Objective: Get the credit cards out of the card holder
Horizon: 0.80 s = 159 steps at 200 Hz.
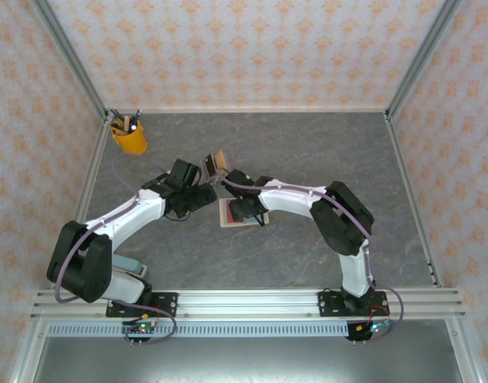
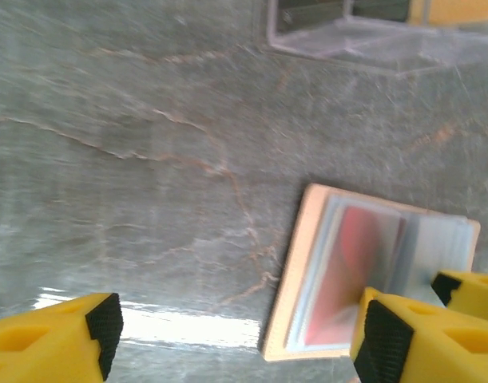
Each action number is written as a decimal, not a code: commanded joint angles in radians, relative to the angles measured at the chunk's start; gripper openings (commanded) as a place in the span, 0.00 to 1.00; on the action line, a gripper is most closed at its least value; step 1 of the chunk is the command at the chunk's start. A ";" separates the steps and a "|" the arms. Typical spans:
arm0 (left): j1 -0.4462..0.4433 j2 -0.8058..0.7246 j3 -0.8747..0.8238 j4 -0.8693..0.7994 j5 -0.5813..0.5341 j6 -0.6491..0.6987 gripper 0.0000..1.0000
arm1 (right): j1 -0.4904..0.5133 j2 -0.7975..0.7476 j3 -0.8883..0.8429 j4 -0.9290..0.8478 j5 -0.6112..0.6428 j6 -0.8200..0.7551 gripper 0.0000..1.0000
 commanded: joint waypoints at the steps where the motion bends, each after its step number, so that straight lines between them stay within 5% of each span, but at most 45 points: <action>1: -0.029 0.037 0.002 0.071 0.058 -0.014 0.73 | -0.033 0.015 -0.040 -0.029 -0.021 0.009 0.61; 66: -0.076 0.151 0.068 0.102 0.095 -0.002 0.41 | -0.054 0.007 -0.062 -0.017 -0.062 0.020 0.57; 159: -0.084 0.272 0.130 0.144 0.152 0.009 0.19 | -0.057 0.012 -0.064 -0.019 -0.057 0.024 0.54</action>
